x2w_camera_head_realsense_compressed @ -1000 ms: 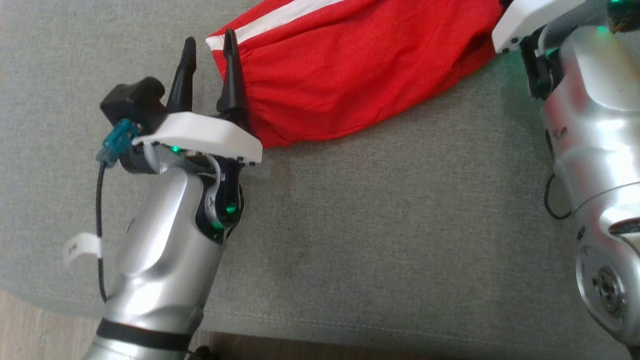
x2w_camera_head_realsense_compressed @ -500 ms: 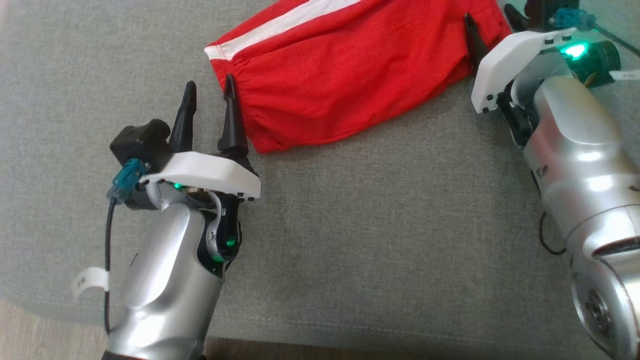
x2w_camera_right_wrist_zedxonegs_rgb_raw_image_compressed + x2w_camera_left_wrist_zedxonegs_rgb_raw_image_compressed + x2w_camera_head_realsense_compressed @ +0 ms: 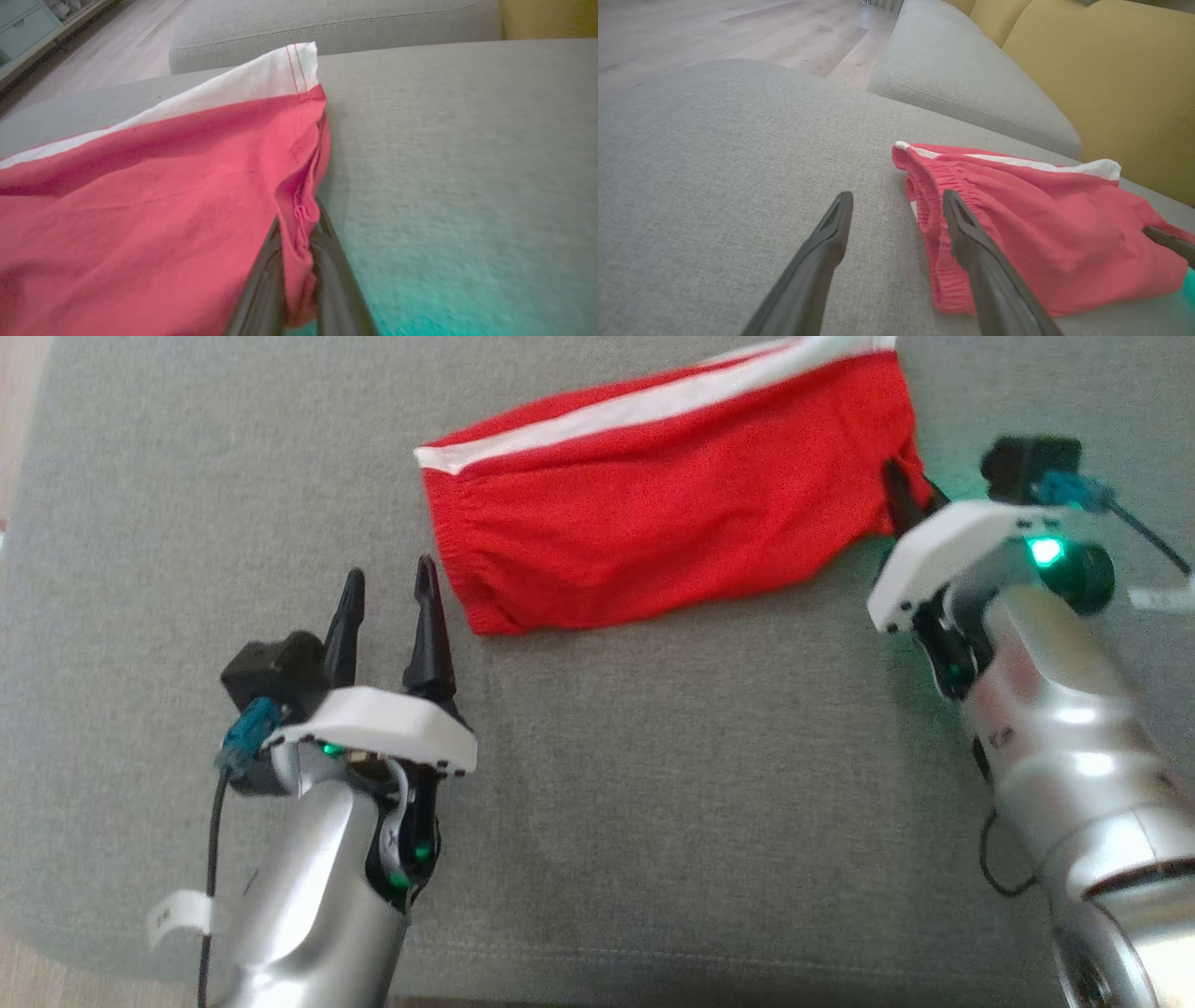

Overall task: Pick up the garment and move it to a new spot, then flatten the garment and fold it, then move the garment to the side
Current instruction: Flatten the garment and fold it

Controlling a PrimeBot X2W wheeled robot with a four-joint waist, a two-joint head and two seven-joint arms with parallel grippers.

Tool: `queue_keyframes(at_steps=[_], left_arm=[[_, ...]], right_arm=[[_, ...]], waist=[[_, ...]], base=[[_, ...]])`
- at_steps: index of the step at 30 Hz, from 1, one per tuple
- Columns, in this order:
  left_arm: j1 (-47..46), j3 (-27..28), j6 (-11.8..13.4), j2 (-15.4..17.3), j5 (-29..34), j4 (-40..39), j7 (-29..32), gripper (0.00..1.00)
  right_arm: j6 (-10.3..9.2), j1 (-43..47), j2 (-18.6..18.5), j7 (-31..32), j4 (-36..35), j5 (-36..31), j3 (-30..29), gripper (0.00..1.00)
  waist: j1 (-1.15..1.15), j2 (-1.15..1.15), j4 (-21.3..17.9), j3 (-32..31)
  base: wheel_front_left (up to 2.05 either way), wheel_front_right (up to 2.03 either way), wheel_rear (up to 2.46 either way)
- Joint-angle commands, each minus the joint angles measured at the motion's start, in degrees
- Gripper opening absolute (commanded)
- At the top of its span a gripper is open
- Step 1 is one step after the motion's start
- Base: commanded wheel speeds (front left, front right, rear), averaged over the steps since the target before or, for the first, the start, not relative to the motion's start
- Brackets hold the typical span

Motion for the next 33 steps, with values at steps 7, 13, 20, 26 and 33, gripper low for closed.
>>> queue_keyframes(at_steps=[7, 13, 20, 26, 33], left_arm=[[3.50, 3.72, -0.72, 1.05, 1.67, -1.87, -0.30, 1.00], [6.40, 4.96, -1.59, 1.05, 3.02, -1.28, -0.30, 1.00], [7.54, 4.83, -2.23, 1.05, 3.30, -1.24, -0.30, 1.00], [8.02, 3.02, -2.21, 1.05, 2.27, -1.41, -0.30, 1.00], [8.20, 1.15, -2.28, 1.05, 1.69, -1.44, -0.30, 1.00]], right_arm=[[0.37, 6.45, -2.16, -1.97, -6.25, 6.84, -0.42, 0.00], [0.37, 9.25, -3.70, -2.57, -12.89, 9.25, 0.83, 0.00], [0.37, 8.01, -0.85, -1.36, -22.79, 8.45, 5.28, 0.00], [0.37, 9.30, 2.15, 3.29, -31.11, 9.28, 12.44, 0.00], [0.37, 12.47, 2.95, 8.58, -34.58, 11.41, 21.75, 0.11]], waist=[[0.00, 0.00, -2.91, -4.05], [0.00, 0.00, -3.76, -5.13], [0.00, 0.00, -2.33, -5.86], [0.00, 0.00, 0.93, -6.27], [0.00, 0.00, 4.17, -5.63]], base=[[0.00, 0.00, 0.00], [0.00, 0.00, 0.00], [0.00, 0.00, 0.00], [0.00, 0.00, 0.00], [0.00, 0.00, 0.00]])
